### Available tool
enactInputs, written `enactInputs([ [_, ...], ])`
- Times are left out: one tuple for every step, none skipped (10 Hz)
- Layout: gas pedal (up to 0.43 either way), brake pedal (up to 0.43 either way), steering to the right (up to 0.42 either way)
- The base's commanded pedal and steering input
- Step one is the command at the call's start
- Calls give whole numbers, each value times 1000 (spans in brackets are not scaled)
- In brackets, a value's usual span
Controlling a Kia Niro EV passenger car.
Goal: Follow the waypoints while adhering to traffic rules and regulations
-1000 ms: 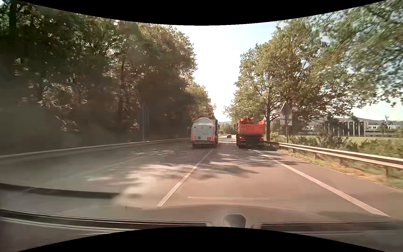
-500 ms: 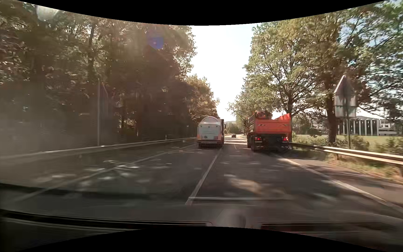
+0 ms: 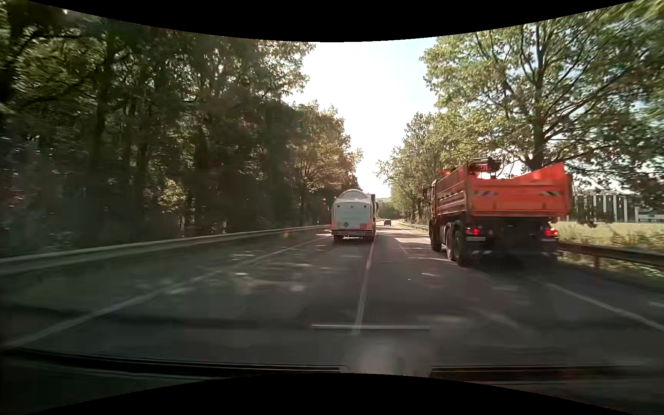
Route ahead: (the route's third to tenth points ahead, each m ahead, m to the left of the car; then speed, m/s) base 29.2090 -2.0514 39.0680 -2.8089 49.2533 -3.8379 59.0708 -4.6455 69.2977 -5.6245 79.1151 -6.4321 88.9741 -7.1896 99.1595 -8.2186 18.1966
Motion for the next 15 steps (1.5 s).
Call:
enactInputs([
  [0,6,12],
  [0,6,12],
  [0,6,12],
  [0,6,12],
  [0,6,12],
  [0,6,12],
  [0,6,14],
  [0,6,15],
  [0,6,17],
  [0,6,17],
  [0,6,17],
  [0,6,17],
  [0,6,17],
  [28,6,17],
  [39,6,17],
])
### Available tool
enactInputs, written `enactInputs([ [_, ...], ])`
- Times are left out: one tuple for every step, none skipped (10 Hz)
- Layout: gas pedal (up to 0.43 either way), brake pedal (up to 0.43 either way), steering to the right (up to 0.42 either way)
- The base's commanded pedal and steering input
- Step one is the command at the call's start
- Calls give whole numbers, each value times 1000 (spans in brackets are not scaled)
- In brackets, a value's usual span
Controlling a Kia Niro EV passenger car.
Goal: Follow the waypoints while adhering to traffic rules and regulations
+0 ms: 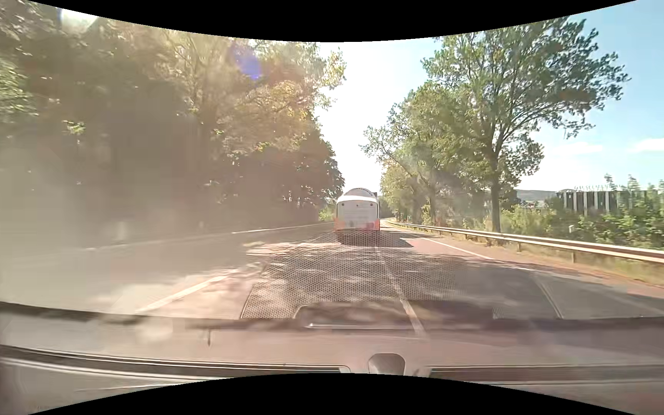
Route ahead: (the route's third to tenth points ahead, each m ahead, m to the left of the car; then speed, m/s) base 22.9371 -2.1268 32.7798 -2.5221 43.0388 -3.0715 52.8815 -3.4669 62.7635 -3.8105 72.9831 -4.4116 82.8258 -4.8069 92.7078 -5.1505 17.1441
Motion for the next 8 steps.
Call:
enactInputs([
  [47,6,18],
  [59,6,18],
  [59,6,18],
  [67,6,17],
  [67,6,17],
  [67,6,17],
  [67,6,17],
  [79,6,16],
])
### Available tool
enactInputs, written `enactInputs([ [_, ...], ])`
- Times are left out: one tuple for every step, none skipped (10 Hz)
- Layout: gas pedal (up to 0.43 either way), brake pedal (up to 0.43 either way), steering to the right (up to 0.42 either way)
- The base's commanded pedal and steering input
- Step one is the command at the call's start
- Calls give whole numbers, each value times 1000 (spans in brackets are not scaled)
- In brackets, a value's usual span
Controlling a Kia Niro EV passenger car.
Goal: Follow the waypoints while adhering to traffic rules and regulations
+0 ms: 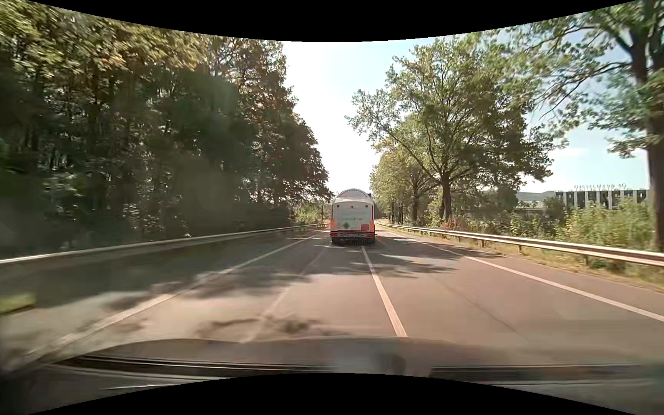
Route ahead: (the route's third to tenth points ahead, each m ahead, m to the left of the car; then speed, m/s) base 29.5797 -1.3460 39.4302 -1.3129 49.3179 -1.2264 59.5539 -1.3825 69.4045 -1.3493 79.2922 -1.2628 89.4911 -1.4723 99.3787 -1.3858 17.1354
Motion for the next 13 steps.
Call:
enactInputs([
  [79,12,16],
  [79,6,16],
  [79,12,14],
  [87,6,13],
  [87,6,12],
  [87,6,12],
  [87,6,12],
  [87,6,12],
  [87,6,11],
  [87,6,11],
  [87,12,10],
  [87,6,7],
  [87,6,6],
])
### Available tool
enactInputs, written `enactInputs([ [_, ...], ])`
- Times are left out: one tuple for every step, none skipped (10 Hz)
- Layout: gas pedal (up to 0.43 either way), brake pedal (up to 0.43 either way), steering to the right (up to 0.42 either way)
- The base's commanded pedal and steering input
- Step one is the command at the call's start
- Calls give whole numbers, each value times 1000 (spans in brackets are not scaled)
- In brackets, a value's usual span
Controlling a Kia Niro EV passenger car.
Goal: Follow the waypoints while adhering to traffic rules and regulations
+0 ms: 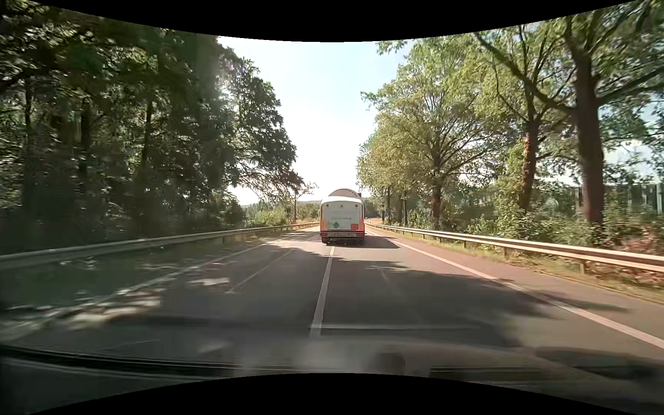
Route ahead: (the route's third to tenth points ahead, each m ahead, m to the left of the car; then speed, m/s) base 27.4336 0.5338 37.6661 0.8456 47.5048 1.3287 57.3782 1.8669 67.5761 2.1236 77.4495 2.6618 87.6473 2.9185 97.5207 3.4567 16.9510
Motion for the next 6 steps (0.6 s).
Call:
enactInputs([
  [98,6,5],
  [98,6,5],
  [98,6,5],
  [98,6,4],
  [98,6,2],
  [98,6,1],
])
